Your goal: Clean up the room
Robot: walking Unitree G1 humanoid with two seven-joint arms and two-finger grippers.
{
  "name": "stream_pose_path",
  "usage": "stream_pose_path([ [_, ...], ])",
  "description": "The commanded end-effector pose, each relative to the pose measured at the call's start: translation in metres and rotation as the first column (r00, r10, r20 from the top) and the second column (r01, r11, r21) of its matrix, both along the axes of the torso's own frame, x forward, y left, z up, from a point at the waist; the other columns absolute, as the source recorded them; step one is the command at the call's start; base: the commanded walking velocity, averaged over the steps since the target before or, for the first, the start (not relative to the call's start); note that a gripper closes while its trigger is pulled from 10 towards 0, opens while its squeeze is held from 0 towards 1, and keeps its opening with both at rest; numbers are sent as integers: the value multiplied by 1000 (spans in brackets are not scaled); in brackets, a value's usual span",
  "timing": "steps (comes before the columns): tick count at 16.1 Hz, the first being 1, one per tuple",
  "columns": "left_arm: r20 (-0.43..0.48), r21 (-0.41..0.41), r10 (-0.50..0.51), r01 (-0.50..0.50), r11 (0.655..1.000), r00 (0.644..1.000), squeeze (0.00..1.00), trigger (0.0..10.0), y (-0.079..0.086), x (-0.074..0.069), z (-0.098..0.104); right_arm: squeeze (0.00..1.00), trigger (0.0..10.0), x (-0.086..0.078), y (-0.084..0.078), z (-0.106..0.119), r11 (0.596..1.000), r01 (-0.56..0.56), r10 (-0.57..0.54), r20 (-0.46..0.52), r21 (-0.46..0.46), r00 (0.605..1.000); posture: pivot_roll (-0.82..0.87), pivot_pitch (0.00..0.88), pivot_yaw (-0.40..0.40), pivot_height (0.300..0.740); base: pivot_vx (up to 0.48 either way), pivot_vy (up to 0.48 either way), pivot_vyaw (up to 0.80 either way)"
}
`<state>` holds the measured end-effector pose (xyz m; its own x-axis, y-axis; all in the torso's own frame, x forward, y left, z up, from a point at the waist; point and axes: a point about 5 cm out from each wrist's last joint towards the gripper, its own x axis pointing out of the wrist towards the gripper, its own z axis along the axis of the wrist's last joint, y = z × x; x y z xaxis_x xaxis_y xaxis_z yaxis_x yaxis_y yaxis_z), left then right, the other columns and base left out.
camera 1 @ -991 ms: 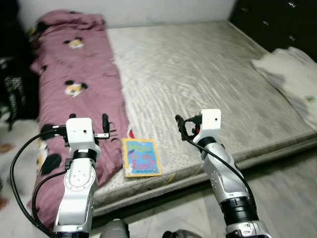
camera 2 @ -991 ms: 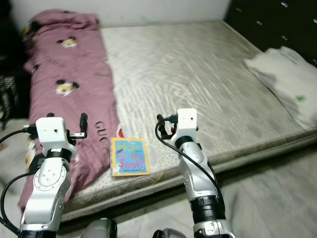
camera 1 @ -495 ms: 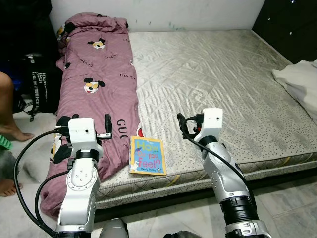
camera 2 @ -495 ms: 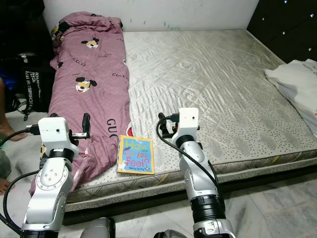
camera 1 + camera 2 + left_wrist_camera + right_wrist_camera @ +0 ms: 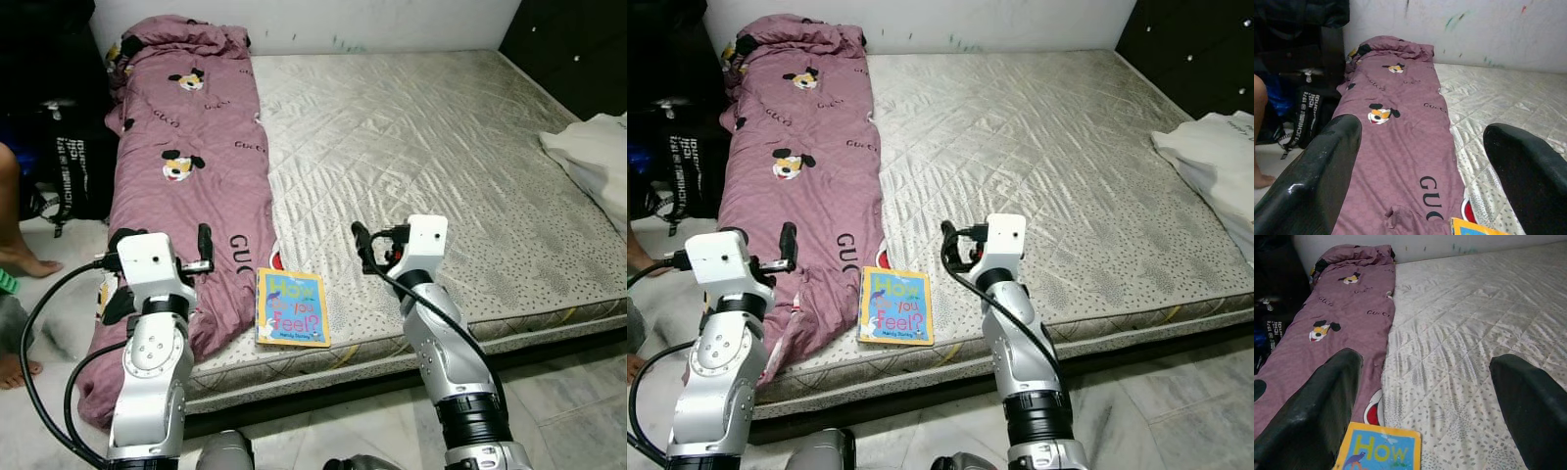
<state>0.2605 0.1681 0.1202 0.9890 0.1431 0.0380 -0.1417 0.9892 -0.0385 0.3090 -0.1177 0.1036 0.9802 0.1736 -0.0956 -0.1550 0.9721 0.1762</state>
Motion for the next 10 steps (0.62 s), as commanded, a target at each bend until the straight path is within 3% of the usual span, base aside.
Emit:
stream_pose_path([
  [1,-1,-6,-15,15,1000,1000,0,10000,-2,0,1,0,10000,0,-3,4,1000,8,-8,13,4,1000,114,61,-73,740,0,0,0],
  [10,-4,-15,-19,19,1000,1000,0,10000,-3,1,2,0,10000,-1,-1,3,1000,-8,8,3,7,1000,112,74,-76,643,0,0,0],
])
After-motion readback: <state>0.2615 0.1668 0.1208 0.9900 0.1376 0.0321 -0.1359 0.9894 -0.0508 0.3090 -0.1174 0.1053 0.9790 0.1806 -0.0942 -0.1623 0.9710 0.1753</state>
